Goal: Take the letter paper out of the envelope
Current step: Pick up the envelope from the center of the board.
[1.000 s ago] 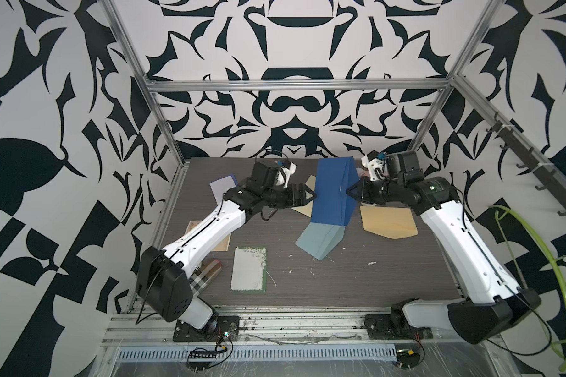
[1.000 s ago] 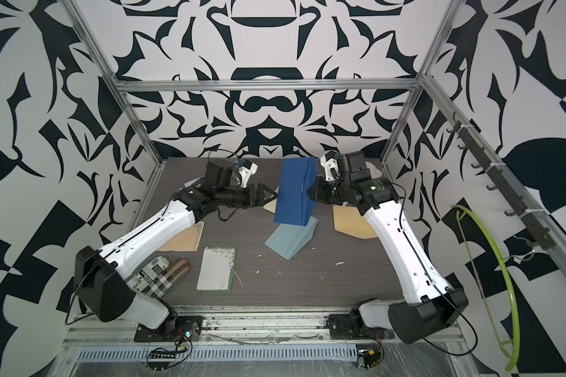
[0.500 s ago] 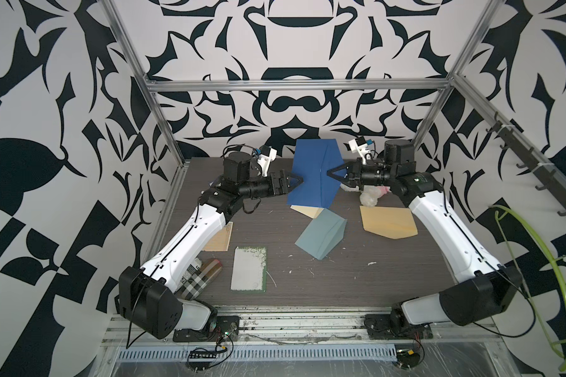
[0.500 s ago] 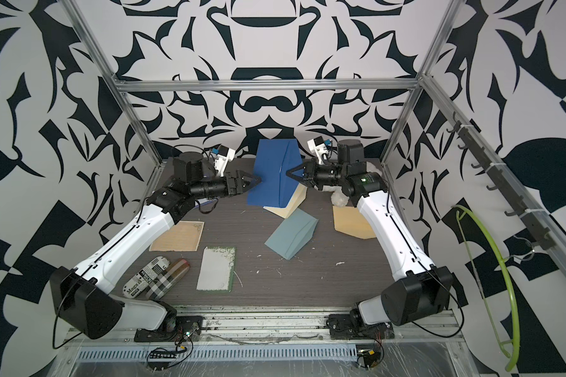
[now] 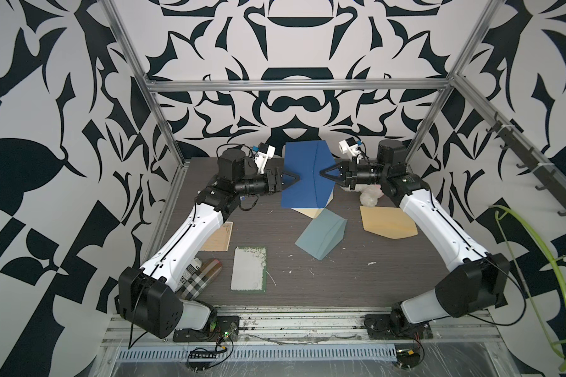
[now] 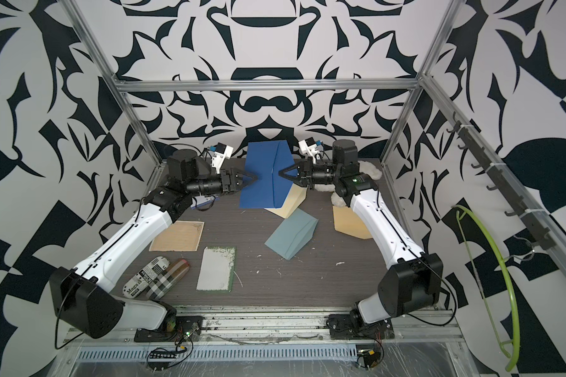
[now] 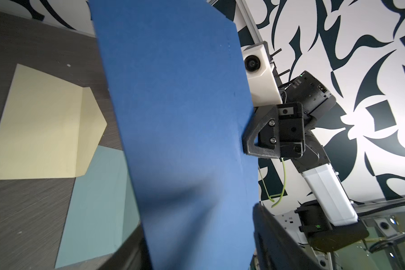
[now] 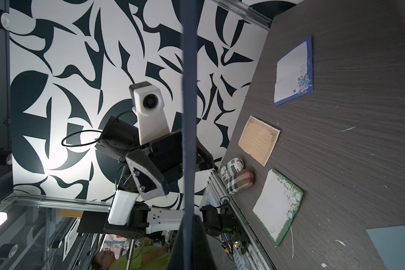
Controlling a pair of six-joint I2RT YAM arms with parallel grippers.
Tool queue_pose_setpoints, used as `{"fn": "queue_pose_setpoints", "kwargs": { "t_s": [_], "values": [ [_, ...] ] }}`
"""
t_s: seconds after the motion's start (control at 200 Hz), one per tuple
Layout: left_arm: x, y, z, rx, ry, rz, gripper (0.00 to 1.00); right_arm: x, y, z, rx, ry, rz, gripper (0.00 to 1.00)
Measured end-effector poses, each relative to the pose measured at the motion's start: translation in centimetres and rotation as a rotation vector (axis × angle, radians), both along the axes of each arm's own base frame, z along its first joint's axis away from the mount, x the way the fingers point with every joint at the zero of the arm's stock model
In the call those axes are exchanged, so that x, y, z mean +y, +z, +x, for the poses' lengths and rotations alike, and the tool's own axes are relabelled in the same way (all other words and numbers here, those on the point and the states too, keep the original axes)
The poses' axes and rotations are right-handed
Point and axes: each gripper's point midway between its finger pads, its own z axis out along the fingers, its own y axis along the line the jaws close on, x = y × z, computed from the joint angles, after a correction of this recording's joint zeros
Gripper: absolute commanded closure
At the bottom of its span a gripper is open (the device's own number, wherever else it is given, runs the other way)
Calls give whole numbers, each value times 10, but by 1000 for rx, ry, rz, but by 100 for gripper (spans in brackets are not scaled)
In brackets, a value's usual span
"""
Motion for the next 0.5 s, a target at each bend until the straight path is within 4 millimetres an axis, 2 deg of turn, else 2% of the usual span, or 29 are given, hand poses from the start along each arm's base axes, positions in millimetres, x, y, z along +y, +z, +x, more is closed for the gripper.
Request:
{"fn": "queue_pose_setpoints", "kwargs": {
  "t_s": [0.235,0.415,0.5],
  "values": [
    [6,0,7,25,14,-15,62,7,0,-5,-9,51,15,100],
    [8,2,8,25,14,-22,100,12,-4,-7,-7,70,17,100],
    [7,5,8,33,7,-35,100,12,-6,-6,-2,71,16,100]
  ]
}}
